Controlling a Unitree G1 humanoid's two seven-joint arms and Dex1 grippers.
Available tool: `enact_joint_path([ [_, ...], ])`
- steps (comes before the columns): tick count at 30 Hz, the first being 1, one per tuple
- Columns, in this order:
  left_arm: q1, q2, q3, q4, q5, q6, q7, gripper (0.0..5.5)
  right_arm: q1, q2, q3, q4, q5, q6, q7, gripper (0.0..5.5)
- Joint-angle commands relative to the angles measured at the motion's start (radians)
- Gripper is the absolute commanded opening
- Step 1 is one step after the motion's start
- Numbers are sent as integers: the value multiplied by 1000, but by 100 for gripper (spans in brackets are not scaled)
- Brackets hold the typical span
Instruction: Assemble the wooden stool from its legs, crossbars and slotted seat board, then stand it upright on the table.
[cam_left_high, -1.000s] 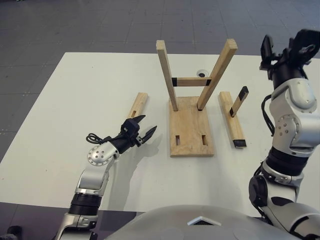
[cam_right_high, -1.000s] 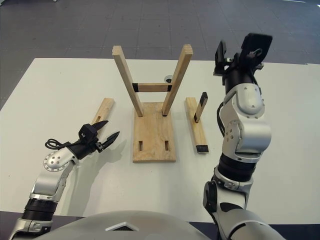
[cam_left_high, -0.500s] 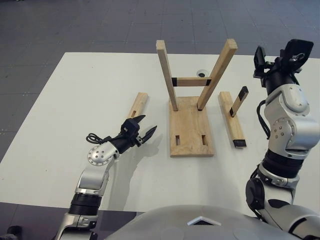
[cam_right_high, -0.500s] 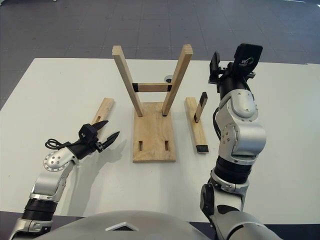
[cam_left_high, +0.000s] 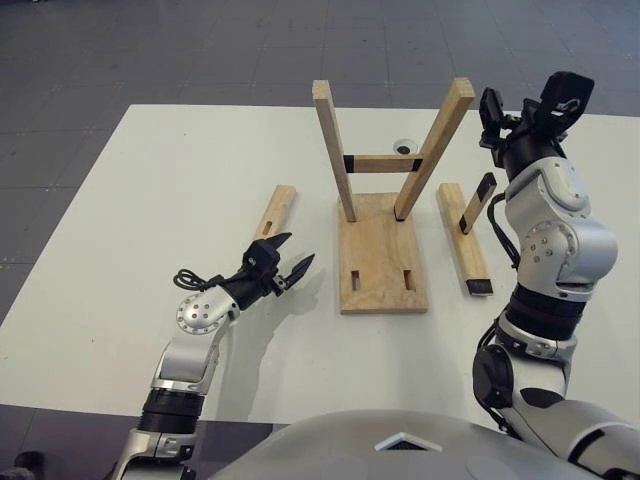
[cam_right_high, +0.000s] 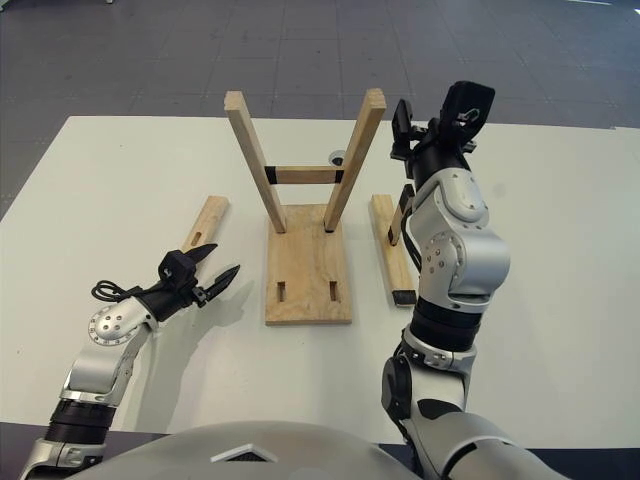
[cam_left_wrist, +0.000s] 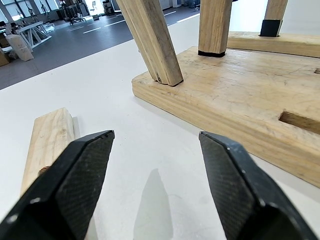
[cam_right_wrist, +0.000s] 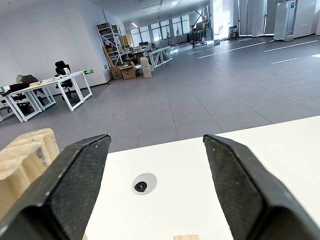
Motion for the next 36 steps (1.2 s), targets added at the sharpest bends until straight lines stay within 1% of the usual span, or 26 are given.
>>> enact_joint_path([
  [1,0,1,-1,-11,4,6,5,315,13,-13,11,16,-27,-26,-9,342],
  [3,0,1,-1,-12,4,8,5,315,15,-9,31,21,-44,-29,-15,342],
  [5,0,1,-2,-13,5,9,6,315,12,-1,47,25,-58,-29,-27,309],
  [8,1,2,-2,-15,4,11,4,315,11,7,56,18,-84,-30,-53,236],
  [11,3,2,-2,-17,4,12,5,315,9,7,60,17,-108,-30,-72,181],
  [13,5,2,-2,-20,4,13,5,315,6,16,65,12,-121,-23,-84,160],
  [19,6,1,-1,-22,3,16,6,315,-4,35,71,4,-131,-4,-94,160],
  [24,13,3,1,-26,3,14,6,315,-72,-28,122,-97,-185,-33,-73,160],
  [27,11,3,0,-23,4,14,5,315,-86,-37,140,-115,-209,-35,-75,160],
  [31,6,9,4,-16,3,12,0,315,21,-19,118,-7,-231,-68,-95,160],
  [35,0,8,1,-11,4,13,-3,315,171,-8,110,214,-223,-58,-69,160],
  [36,-1,8,-1,-11,4,13,-3,315,195,7,91,242,-204,-42,-67,160],
])
